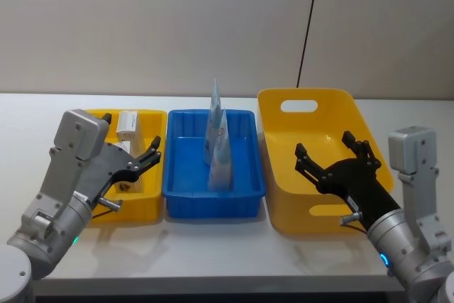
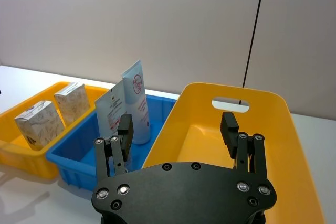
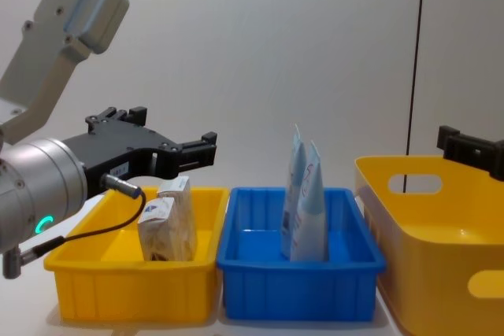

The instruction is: Bimanual collaborative sorting of washing and personal care products

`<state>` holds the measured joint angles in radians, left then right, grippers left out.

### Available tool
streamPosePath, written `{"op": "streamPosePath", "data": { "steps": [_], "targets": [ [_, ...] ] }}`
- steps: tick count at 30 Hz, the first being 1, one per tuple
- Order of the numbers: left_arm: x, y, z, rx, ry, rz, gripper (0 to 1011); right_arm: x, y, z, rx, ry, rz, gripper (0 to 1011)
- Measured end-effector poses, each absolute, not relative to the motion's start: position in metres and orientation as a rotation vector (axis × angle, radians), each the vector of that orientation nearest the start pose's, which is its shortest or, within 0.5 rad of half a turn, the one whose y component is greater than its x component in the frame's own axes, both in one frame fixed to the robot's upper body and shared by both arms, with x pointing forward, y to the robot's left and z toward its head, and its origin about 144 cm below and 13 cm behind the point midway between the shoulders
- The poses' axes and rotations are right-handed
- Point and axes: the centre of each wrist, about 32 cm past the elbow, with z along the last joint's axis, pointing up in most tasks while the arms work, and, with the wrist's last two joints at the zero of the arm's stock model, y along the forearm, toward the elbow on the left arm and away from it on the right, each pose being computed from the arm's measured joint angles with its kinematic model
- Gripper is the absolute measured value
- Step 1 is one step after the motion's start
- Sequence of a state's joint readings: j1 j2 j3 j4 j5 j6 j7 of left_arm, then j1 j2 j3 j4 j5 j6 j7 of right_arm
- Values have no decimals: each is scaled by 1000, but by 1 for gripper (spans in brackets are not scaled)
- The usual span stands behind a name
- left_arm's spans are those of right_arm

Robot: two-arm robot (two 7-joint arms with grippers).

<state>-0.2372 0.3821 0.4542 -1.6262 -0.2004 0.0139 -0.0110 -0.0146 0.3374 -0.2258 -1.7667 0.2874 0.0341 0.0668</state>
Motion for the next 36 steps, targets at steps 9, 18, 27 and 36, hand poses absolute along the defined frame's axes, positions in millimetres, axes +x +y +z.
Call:
{"op": "streamPosePath", "data": {
  "steps": [9, 18, 27, 36],
  "targets": [
    [492, 198, 1204, 61, -268, 1124, 1001, 443, -237, 1189, 26, -75, -1230, 1002],
    [492, 198, 1204, 61, -268, 1124, 1001, 443, -237, 1189, 26, -75, -1230, 1002],
    [492, 200, 1205, 90, -249, 1134, 1001, 443, -237, 1189, 26, -75, -1229, 1002],
    [491, 205, 1206, 152, -179, 1157, 1001, 443, -237, 1189, 26, -75, -1229, 1002]
  ]
}}
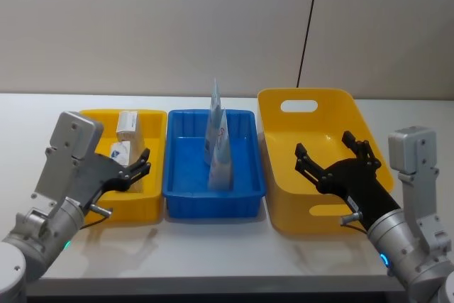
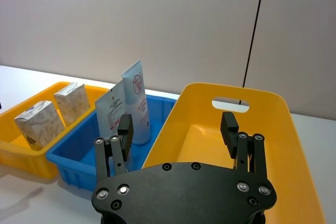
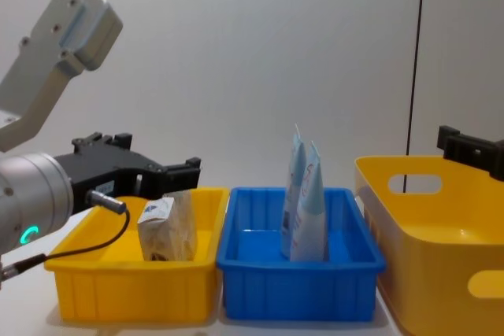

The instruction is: Bimanual collaborative sorting of washing and personal care products

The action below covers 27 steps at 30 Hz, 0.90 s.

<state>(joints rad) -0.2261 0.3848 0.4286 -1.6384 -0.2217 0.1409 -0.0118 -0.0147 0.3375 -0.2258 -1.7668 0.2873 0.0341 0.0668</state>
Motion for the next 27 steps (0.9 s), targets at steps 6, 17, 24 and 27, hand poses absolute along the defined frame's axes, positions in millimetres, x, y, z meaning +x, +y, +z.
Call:
{"op": "streamPosePath", "data": {
  "steps": [6, 17, 24, 27],
  "targets": [
    [493, 207, 1206, 182, -127, 1168, 1001, 443, -237, 1189, 26, -75, -1229, 1002],
    [503, 206, 1203, 183, -39, 1197, 1001, 443, -237, 1189, 26, -75, -1230, 1002],
    [514, 201, 1199, 161, 19, 1231, 1001, 443, -237, 1189, 26, -75, -1230, 1002],
    [518, 200, 1197, 158, 33, 1241, 1001, 443, -237, 1189, 26, -75, -1229, 1002]
  ]
}}
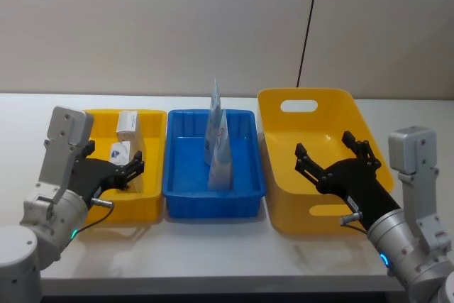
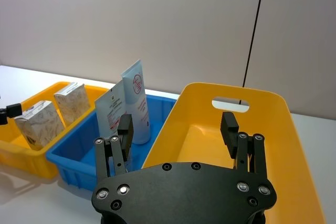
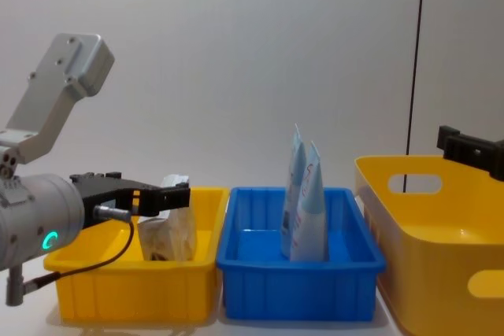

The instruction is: Bimanual collaborative sorting of washing and personal care products

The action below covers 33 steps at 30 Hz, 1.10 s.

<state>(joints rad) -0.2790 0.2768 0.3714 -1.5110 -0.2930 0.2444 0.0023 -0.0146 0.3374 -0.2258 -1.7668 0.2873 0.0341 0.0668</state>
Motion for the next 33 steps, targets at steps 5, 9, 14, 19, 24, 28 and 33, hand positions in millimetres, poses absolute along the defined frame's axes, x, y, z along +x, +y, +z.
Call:
{"op": "streamPosePath", "data": {
  "steps": [5, 9, 14, 19, 24, 28, 33],
  "targets": [
    [524, 197, 1195, 152, 58, 1253, 1001, 443, -237, 1189, 26, -75, -1229, 1002],
    [529, 196, 1192, 152, 69, 1257, 1001, 443, -237, 1189, 26, -75, -1229, 1002],
    [534, 195, 1189, 153, 79, 1257, 1001, 443, -237, 1189, 26, -75, -1230, 1002],
    [540, 194, 1185, 157, 88, 1253, 1001, 443, -237, 1189, 26, -75, -1229, 1002],
    [544, 194, 1181, 164, 99, 1251, 1001, 443, -237, 1189, 26, -75, -1229, 1002],
    [547, 195, 1177, 168, 109, 1254, 1001, 443, -237, 1189, 26, -75, -1229, 1002],
    [551, 196, 1172, 172, 126, 1262, 1001, 443, -237, 1189, 26, -75, -1229, 1002]
  ]
}}
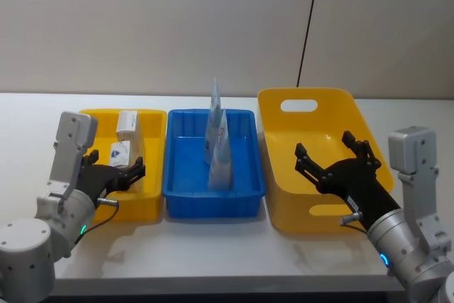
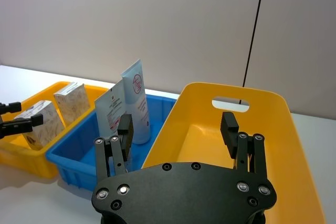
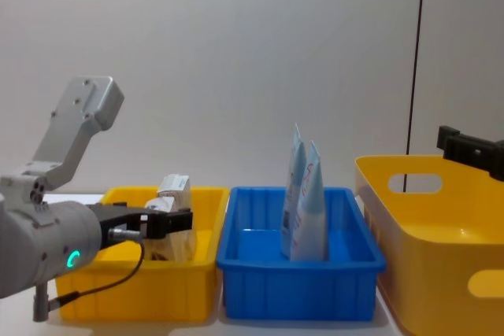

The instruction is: Bimanual collaborative sorting of washing and personal care products

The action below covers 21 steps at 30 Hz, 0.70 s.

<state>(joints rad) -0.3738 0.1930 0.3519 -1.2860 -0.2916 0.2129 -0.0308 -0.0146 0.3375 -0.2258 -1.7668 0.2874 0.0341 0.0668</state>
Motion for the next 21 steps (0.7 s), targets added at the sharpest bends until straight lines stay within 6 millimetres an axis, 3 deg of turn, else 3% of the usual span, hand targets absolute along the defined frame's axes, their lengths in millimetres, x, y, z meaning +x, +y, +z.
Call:
{"op": "streamPosePath", "data": {
  "steps": [21],
  "targets": [
    [564, 200, 1158, 144, 204, 1288, 1001, 443, -237, 1189, 26, -75, -1230, 1002]
  ]
}}
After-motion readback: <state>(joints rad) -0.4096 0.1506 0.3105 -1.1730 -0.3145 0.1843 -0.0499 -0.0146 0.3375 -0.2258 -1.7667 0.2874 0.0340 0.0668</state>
